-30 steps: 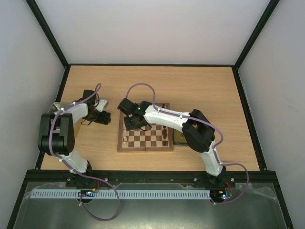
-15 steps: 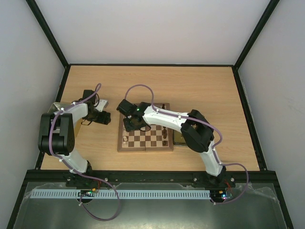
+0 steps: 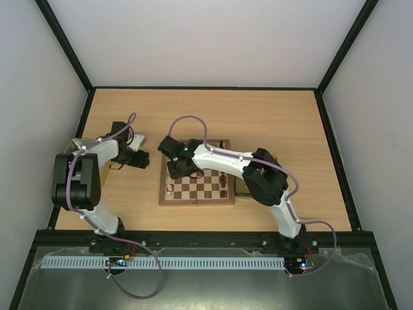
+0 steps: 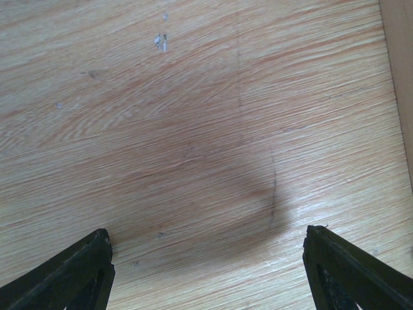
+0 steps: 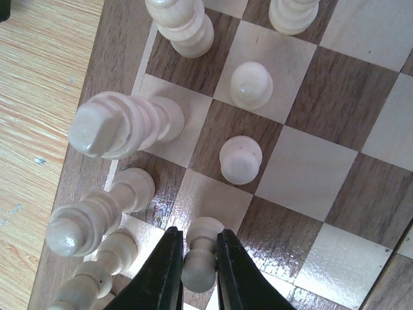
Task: Set up the chess pieces on the board
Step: Place the chess piece on the chessboard.
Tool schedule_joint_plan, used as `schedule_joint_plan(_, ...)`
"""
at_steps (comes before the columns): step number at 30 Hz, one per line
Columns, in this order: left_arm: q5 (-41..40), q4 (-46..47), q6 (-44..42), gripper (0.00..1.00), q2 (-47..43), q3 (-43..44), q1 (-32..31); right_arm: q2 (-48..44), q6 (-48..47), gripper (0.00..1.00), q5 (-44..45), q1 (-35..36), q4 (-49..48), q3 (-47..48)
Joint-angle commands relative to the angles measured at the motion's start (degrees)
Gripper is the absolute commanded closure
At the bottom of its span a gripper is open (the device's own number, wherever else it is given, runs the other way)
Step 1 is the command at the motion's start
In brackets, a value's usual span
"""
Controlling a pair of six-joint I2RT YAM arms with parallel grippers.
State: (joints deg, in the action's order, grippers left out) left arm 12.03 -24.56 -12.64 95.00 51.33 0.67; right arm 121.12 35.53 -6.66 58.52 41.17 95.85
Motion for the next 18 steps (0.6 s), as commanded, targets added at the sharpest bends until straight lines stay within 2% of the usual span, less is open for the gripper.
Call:
schedule_joint_plan(1,0.84,-0.07,-0.54,0.2,-0.83,-0.79,0.37,0.23,-0.28,0.86,1.42,0.37,1.3,0.86)
schedule_joint_plan(7,1.13,-0.05,-0.64,0.2,-0.78,-0.79,0.35,0.19,-0.03,0.78,1.61,0.43,1.3,1.37)
schedule_joint_plan(18,1.15,-0.14,-0.63,0.2,-0.78,-0.77,0.37,-1.78,0.58,0.76,3.4,0.38,1.82,2.39)
